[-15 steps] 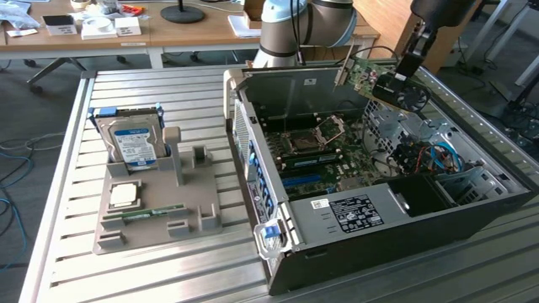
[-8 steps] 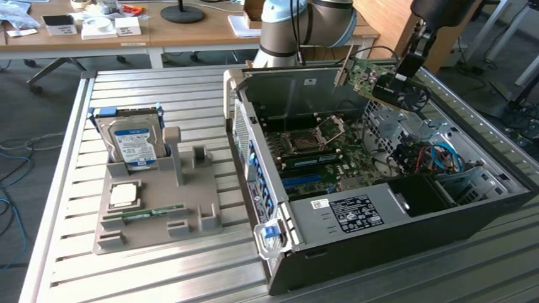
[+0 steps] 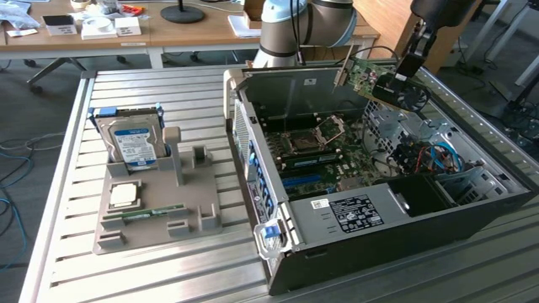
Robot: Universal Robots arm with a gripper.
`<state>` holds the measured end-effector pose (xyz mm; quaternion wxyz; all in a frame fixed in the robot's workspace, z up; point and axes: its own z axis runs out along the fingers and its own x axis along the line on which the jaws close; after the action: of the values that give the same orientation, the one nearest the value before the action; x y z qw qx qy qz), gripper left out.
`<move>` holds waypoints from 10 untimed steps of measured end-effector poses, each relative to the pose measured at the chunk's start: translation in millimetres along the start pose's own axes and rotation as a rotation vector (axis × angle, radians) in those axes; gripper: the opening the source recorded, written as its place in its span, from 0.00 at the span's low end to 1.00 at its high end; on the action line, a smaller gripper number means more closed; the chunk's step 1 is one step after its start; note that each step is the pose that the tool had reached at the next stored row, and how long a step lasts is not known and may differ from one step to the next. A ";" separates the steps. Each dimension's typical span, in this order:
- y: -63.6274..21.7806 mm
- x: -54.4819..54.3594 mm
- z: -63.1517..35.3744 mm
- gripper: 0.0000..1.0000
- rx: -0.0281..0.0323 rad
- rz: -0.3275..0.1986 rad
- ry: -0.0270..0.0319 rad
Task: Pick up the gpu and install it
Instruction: 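Insert the gpu into the slot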
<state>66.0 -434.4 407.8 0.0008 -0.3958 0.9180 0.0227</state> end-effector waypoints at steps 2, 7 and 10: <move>0.0 0.0 0.0 0.27 -0.0001 0.000 0.0000; 0.0 0.0 0.0 0.27 -0.0004 -0.019 0.0008; 0.0 0.0 0.0 0.27 -0.0010 -0.048 0.0020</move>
<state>66.0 -434.4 407.8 0.0003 -0.4179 0.9082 0.0227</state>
